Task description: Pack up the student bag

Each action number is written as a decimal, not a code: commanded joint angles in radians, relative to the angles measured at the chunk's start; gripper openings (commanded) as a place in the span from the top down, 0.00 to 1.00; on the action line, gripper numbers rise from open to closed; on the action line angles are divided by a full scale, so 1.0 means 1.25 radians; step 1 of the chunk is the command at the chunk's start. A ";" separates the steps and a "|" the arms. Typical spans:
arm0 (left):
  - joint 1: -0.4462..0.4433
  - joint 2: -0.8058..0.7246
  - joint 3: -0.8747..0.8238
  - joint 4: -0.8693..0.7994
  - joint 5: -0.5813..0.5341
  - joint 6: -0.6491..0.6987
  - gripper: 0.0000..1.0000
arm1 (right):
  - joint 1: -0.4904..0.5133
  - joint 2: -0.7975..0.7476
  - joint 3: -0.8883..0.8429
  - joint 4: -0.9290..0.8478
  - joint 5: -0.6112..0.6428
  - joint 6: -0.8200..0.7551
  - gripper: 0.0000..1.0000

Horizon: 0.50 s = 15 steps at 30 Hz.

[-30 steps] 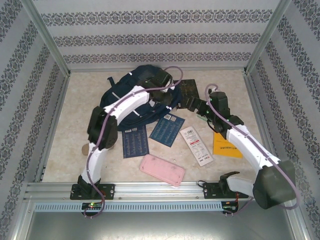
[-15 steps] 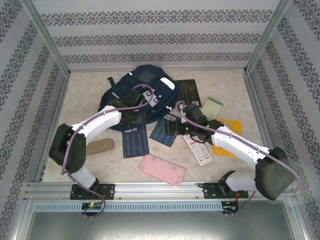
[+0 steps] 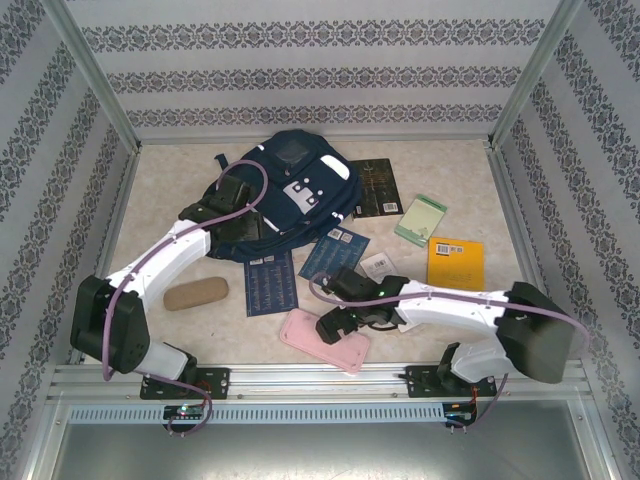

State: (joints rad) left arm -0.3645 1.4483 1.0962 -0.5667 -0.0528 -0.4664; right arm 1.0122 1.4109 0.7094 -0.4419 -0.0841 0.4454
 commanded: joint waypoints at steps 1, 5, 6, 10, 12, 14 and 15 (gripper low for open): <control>0.004 -0.026 -0.012 0.003 -0.001 -0.024 0.42 | 0.005 0.054 0.032 -0.041 0.106 -0.009 0.02; 0.003 -0.047 -0.020 -0.004 -0.002 -0.027 0.42 | -0.002 0.102 0.076 -0.067 0.212 -0.017 0.02; 0.004 -0.053 -0.023 -0.005 -0.003 -0.027 0.42 | -0.008 0.106 0.083 -0.065 0.235 -0.021 0.02; 0.004 -0.065 -0.029 -0.007 -0.003 -0.027 0.42 | -0.051 0.107 0.102 -0.038 0.261 -0.059 0.02; 0.004 -0.065 -0.031 -0.006 0.009 -0.027 0.42 | -0.071 0.102 0.119 -0.042 0.259 -0.084 0.02; 0.004 -0.065 -0.033 0.000 0.026 -0.026 0.41 | -0.084 0.076 0.131 -0.044 0.245 -0.106 0.02; 0.004 -0.066 -0.034 0.004 0.039 -0.024 0.41 | -0.090 0.057 0.133 -0.041 0.238 -0.113 0.02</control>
State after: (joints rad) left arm -0.3645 1.3846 1.0691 -0.5671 -0.0395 -0.4805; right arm 0.9192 1.5139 0.8497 -0.4545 0.1528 0.3637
